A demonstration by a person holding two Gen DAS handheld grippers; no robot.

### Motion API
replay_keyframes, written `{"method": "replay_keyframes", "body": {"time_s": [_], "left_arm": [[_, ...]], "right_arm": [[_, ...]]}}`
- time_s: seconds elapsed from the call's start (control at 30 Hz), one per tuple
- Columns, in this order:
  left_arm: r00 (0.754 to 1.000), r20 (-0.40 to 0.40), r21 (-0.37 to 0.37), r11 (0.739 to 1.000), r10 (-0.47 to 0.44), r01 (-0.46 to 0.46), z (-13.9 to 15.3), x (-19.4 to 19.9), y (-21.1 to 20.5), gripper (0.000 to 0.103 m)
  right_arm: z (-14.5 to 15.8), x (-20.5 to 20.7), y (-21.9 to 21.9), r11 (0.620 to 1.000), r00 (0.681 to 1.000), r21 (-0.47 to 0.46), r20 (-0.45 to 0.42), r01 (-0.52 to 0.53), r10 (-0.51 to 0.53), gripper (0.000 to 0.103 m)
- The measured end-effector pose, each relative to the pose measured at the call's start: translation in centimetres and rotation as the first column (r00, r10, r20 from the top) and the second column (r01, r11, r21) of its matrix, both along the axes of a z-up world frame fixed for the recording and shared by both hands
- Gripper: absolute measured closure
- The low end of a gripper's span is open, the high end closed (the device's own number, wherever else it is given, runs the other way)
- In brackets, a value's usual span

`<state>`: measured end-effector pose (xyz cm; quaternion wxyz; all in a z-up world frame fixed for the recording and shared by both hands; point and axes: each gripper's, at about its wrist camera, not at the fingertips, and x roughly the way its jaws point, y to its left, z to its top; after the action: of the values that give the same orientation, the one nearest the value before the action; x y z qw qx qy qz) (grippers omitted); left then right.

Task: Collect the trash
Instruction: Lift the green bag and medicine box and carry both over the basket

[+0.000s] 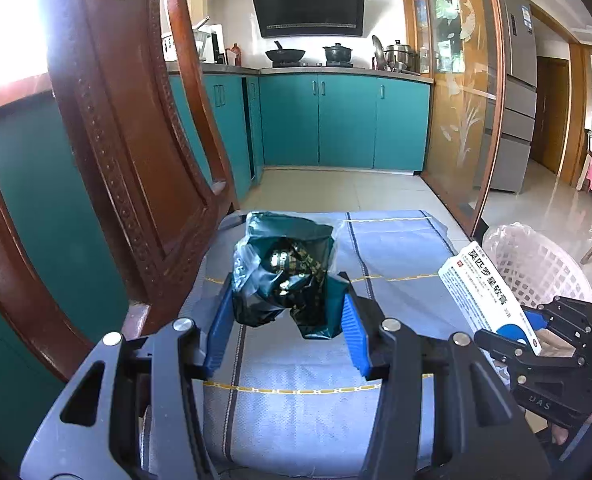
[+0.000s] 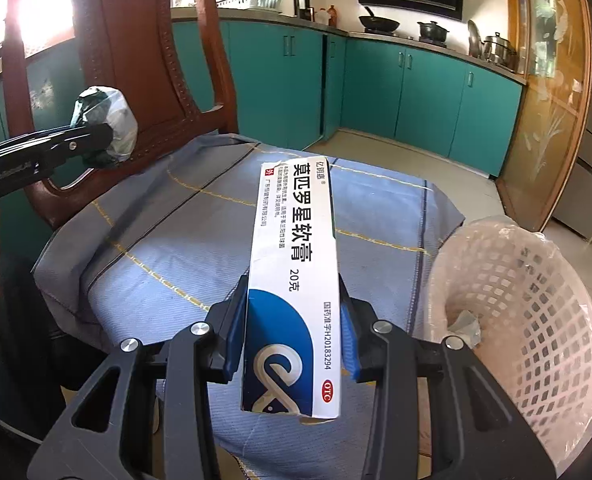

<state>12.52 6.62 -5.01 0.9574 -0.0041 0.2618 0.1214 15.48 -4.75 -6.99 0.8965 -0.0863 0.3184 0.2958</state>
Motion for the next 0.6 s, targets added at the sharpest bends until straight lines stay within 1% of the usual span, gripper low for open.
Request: {"method": "replay_keyframes", "body": {"time_s": [0.4,0.6], "left_arm": [[0.999,0.002,-0.012,0.999,-0.036,0.036,-0.6,-0.1,-0.6,0.053],[0.998,0.043,-0.008,0.999,-0.046,0.046,0.3,-1.2,-0.5,0.053]], "right_arm": [[-0.5,-0.1,0.7,0.997,0.999,-0.070,0.014,0.030,-0.029,0.063],[0.1,-0.1,0.1,0.997,0.998,-0.043,0.031,0.060,-0.059,0.063]]}}
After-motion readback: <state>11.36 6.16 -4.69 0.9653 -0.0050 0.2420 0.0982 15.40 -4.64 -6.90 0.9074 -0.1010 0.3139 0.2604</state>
